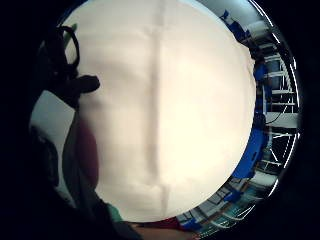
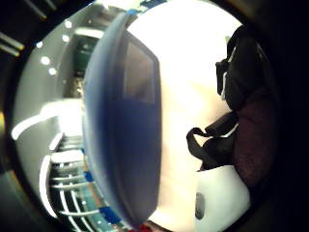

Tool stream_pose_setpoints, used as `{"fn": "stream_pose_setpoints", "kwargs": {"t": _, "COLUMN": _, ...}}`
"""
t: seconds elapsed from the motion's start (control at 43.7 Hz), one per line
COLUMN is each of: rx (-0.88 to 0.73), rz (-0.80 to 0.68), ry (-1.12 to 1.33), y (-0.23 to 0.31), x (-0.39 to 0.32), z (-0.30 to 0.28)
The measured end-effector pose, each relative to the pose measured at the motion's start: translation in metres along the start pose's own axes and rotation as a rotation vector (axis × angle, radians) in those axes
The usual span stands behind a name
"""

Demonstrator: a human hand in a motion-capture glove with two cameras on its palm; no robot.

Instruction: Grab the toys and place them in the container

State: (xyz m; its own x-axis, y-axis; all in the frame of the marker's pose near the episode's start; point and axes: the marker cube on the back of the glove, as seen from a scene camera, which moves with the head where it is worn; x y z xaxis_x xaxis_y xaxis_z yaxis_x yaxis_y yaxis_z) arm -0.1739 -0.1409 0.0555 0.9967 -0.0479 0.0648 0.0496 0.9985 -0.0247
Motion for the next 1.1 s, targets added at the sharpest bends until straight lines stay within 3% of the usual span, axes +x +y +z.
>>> {"fn": "stream_pose_setpoints", "kwargs": {"t": 0.298, "rx": 0.02, "rz": 0.001, "ry": -0.06, "y": 0.021, "x": 0.012, "z": -0.062}}
{"fn": "stream_pose_setpoints", "kwargs": {"t": 0.595, "rx": 0.104, "rz": -0.157, "ry": -0.058, "y": 0.045, "x": -0.072, "z": -0.141}}
{"fn": "stream_pose_setpoints", "kwargs": {"t": 0.801, "rx": 0.103, "rz": -0.286, "ry": -0.081, "y": 0.062, "x": -0.145, "z": -0.144}}
{"fn": "stream_pose_setpoints", "kwargs": {"t": 0.916, "rx": 0.14, "rz": -0.438, "ry": 0.145, "y": 0.064, "x": -0.158, "z": -0.136}}
{"fn": "stream_pose_setpoints", "kwargs": {"t": 1.099, "rx": 0.079, "rz": -0.396, "ry": -0.04, "y": 0.078, "x": -0.217, "z": -0.123}}
